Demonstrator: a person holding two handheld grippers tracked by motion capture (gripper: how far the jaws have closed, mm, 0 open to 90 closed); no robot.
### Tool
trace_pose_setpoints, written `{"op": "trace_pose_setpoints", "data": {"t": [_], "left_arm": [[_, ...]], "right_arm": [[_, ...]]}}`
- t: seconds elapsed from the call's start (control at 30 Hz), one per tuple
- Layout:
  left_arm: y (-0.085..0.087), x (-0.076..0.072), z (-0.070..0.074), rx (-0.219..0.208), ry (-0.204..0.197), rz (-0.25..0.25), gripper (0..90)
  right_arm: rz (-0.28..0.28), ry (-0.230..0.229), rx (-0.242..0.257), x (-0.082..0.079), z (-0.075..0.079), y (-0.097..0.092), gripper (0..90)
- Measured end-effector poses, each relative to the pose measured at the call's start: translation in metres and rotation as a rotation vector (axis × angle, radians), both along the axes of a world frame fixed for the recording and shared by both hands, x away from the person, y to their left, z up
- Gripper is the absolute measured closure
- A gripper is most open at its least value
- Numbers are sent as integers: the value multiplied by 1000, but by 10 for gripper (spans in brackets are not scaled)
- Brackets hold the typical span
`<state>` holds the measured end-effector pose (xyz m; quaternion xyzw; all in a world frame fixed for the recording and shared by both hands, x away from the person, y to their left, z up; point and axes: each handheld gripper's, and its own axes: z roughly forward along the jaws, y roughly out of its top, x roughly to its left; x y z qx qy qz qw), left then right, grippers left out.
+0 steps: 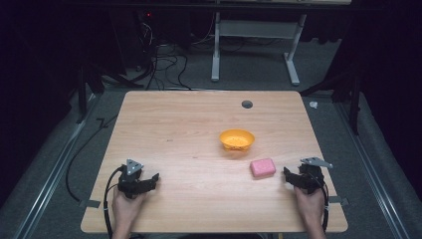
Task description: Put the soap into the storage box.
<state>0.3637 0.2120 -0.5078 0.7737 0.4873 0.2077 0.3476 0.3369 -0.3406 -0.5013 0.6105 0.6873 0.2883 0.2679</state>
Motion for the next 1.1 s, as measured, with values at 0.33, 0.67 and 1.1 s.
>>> {"op": "trace_pose_setpoints", "data": {"t": [0.33, 0.67, 1.1], "left_arm": [[0, 0, 0, -2, 0, 2, 259], [0, 0, 0, -3, -1, 5, 264], [1, 0, 0, -5, -2, 17, 270]], "right_arm": [[-1, 2, 4, 0, 0, 0, 283], [25, 6, 6, 1, 0, -1, 256], [21, 34, 53, -2, 6, -6, 199]]}}
